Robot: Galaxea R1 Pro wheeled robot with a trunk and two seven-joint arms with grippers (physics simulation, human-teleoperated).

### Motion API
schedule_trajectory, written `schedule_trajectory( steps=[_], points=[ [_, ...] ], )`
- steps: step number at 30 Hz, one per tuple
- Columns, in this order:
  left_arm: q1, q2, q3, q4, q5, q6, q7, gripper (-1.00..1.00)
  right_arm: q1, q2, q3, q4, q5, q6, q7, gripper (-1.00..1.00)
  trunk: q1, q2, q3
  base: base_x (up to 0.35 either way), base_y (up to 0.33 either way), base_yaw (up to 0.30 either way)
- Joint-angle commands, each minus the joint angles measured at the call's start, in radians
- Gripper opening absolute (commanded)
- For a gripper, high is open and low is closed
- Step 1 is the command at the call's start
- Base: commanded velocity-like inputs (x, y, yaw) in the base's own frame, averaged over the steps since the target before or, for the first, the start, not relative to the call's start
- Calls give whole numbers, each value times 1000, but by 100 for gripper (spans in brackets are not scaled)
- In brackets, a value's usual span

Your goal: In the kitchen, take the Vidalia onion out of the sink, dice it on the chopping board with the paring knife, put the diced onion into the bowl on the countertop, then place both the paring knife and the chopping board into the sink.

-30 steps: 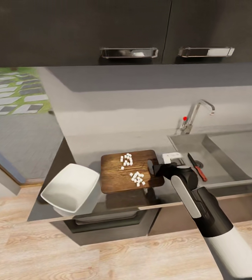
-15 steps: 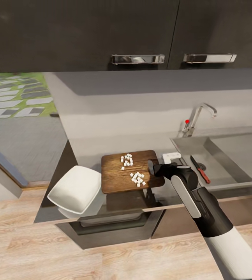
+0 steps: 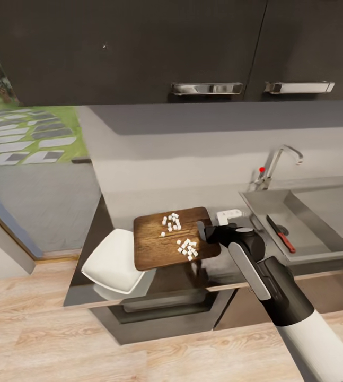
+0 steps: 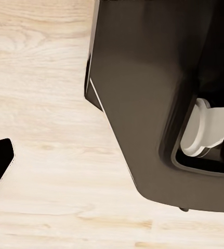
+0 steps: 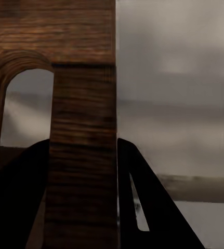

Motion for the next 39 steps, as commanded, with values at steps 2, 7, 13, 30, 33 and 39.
schedule_trajectory(
  steps=[2,7,13,30,33,39],
  points=[
    [0,0,0,-2,10,3,1,100,-1,-1,4,-1,-11,2,-10,-100,1,-2,2,0,275,0],
    [0,0,0,-2,10,3,1,100,-1,-1,4,-1,-10,2,-10,-100,1,-2,10,0,275,0],
    [0,0,0,-2,10,3,1,100,-1,-1,4,-1,-10,2,-10,-100,1,-2,19,0,278,0],
    [0,0,0,-2,10,3,1,100,-1,-1,4,-1,-11,2,-10,-100,1,-2,47,68,307,0],
    [0,0,0,-2,10,3,1,100,-1,-1,4,-1,-11,2,-10,-100,1,-2,50,29,160,0],
    [0,0,0,-2,10,3,1,100,-1,-4,4,-1,-12,-2,-9,-100,1,-2,50,2,14,0]
  ],
)
